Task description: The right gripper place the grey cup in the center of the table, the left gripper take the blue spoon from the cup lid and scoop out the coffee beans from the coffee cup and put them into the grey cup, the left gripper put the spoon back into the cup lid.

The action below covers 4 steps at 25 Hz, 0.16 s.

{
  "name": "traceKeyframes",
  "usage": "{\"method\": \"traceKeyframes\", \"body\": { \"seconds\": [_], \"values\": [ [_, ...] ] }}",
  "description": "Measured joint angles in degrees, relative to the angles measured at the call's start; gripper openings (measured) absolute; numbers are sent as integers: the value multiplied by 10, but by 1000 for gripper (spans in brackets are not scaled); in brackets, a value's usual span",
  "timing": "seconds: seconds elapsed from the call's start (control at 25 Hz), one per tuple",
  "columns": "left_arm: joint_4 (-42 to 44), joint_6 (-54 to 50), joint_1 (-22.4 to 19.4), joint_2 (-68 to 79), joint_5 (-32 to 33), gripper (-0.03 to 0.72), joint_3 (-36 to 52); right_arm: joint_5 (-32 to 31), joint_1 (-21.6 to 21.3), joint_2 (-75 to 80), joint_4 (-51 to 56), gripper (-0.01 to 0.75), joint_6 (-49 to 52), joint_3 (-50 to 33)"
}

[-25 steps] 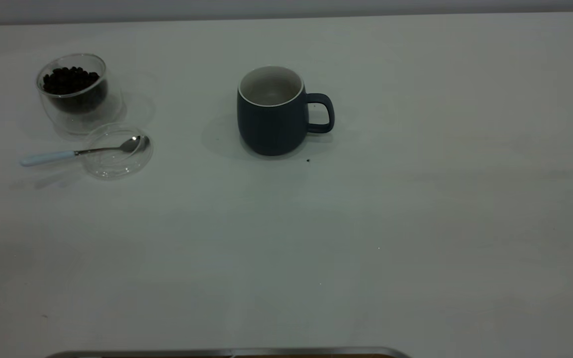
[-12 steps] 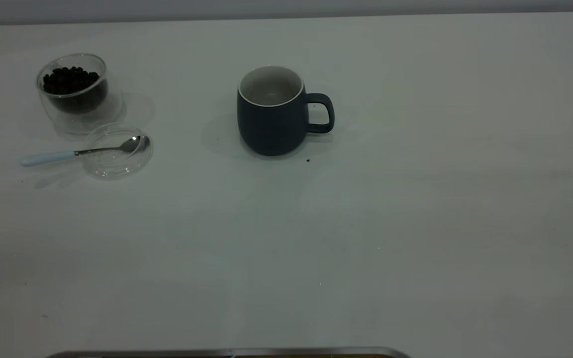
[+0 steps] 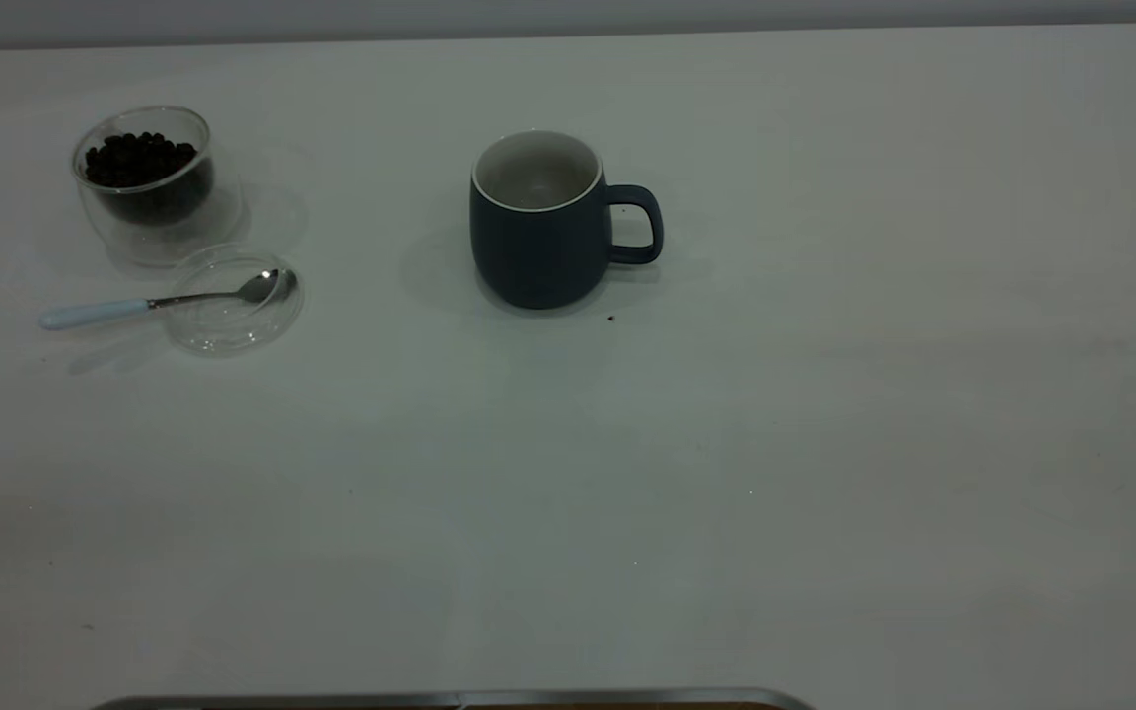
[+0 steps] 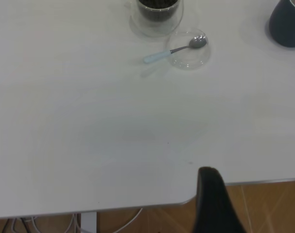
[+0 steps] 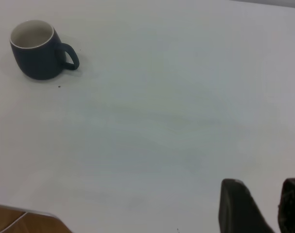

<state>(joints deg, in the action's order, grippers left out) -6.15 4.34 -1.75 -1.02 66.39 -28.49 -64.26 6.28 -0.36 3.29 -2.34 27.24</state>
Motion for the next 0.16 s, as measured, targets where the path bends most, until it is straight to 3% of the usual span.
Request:
{"method": "traceKeyframes", "body": {
  "seconds": [0.16],
  "values": [
    [0, 0, 0, 0, 0, 498, 0, 0, 0, 0, 0, 241, 0, 0]
  ]
}}
